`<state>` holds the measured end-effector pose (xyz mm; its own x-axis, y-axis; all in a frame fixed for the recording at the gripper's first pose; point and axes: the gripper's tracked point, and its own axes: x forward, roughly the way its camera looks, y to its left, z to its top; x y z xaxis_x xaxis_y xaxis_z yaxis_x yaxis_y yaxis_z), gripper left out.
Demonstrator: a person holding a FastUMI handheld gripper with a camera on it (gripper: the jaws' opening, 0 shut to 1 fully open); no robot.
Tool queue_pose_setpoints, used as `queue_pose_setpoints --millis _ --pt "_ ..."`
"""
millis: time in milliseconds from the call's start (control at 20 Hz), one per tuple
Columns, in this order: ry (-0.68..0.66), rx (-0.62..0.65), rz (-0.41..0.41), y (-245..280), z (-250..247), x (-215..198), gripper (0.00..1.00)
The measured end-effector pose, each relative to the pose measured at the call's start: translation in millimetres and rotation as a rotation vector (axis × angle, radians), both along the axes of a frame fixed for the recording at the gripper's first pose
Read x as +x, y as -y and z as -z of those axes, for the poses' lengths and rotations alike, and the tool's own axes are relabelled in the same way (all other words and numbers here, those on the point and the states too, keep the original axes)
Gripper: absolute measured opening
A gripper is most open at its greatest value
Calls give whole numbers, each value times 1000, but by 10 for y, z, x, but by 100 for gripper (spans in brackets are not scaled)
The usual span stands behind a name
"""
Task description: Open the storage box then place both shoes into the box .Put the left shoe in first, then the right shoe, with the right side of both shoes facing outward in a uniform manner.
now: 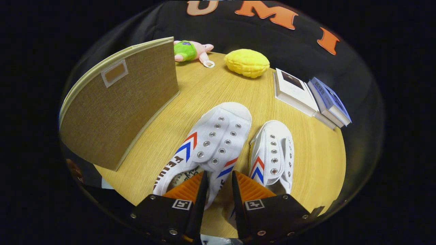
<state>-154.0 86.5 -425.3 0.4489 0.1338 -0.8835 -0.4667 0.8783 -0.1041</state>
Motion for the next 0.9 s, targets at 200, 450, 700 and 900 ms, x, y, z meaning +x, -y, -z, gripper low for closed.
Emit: queue_pose_setpoints --millis 200,450,700,900 --pt "-115 150 112 -35 61 31 32" --pt "-203 208 161 -78 105 2 23" --pt "-218 274 250 -152 6 -14 2" --pt "-176 369 279 -326 -220 48 1"
